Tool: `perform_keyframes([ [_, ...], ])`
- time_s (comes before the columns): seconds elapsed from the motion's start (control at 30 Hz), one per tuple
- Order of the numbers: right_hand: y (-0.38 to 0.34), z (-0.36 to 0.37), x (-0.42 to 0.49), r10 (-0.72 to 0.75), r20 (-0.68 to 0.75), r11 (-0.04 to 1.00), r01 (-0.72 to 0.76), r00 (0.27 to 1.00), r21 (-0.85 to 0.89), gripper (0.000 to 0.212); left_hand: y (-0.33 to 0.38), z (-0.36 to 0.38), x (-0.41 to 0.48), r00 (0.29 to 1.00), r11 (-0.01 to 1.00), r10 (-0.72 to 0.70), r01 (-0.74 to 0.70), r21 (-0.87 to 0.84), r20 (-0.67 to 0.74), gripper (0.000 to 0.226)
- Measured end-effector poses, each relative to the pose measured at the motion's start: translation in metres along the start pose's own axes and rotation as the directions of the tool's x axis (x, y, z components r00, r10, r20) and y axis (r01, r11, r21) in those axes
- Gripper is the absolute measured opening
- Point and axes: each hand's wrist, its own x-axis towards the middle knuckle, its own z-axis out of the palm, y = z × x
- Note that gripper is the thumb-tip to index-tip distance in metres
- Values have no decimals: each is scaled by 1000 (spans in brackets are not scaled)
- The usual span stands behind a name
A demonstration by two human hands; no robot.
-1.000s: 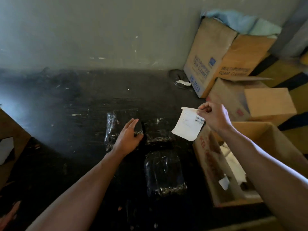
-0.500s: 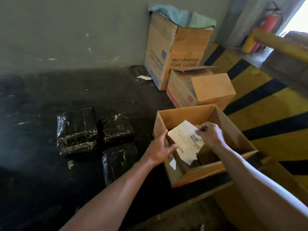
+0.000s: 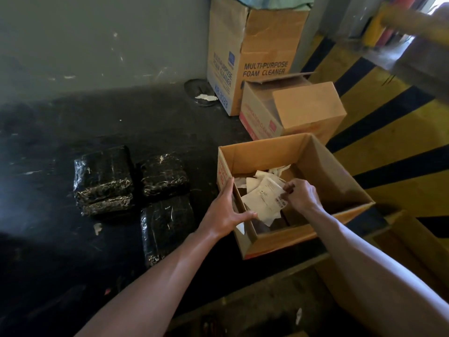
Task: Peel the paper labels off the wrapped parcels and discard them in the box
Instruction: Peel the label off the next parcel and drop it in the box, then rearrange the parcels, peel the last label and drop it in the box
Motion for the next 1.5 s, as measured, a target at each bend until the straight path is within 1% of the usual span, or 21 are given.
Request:
perform_keyframes([
  [0.07,-1,0,0,-7,15,1000,7,1000,26,19,0,-1,0,1000,1000,-2,2,7,-13,121],
  [0.17,-4,-2,-1,-29,-9,999,30,1000,43,28,1,-3,1,1000,999,5,-4,52,-14,123],
  [0.37,-10,-7,-4,-75,-45,995,78,996,56,29,3,-7,1,1000,975,13,-10,220,-15,123],
  [0.5,-18,-6,-7,-69,-43,994,72,997,78,30,2,-9,5,999,939,29,-23,343,-13,124],
  [0.63,-31,-6,-14,-98,-42,988,102,994,113,32,2,-13,6,999,927,34,-39,373,20,118],
  [0.7,-41,-5,-16,-127,-46,984,132,991,117,30,-2,-21,6,999,943,34,-40,331,23,112],
  [0.77,-56,-4,-16,-144,-52,982,149,988,112,41,-11,-37,4,1000,963,12,-10,268,-8,104],
  [0.83,-74,-1,-13,-158,-51,979,163,986,119,53,-26,-61,-2,997,973,-12,29,228,-77,93],
  [0.87,-85,2,-11,-171,-48,976,176,984,126,54,-37,-75,-6,993,977,-23,48,209,-117,88],
  [0.9,-98,7,-8,-183,-45,973,187,982,135,53,-48,-92,-10,987,979,-37,67,194,-156,85],
  [0.97,-130,20,-5,-207,-42,966,211,977,147,45,-72,-127,-20,971,978,-81,121,170,-226,78],
  [1.03,-168,38,-5,-247,-49,963,251,968,98,40,-97,-163,-29,944,975,-137,182,129,-301,73],
  [1.1,-209,62,-10,-289,-45,956,290,956,37,46,-119,-199,-41,901,965,-198,248,82,-385,72],
  [1.17,-248,89,-16,-330,-27,943,331,944,22,50,-142,-232,-53,852,952,-260,305,26,-454,71],
  [1.23,-280,120,-22,-363,31,931,362,931,37,49,-166,-258,-65,807,937,-320,347,-39,-496,68],
  [1.3,-308,150,-28,-381,114,924,377,917,60,49,-186,-280,-75,770,925,-364,364,-108,-525,59],
  [1.37,-330,179,-33,-380,196,925,374,904,72,53,-206,-296,-78,753,916,-395,367,-162,-525,53],
  [1.4,-339,194,-35,-370,231,929,362,900,80,56,-212,-302,-79,753,912,-409,364,-192,-516,56],
  [1.5,-357,233,-35,-313,331,950,292,890,113,66,-231,-314,-72,767,888,-459,383,-254,-448,78],
])
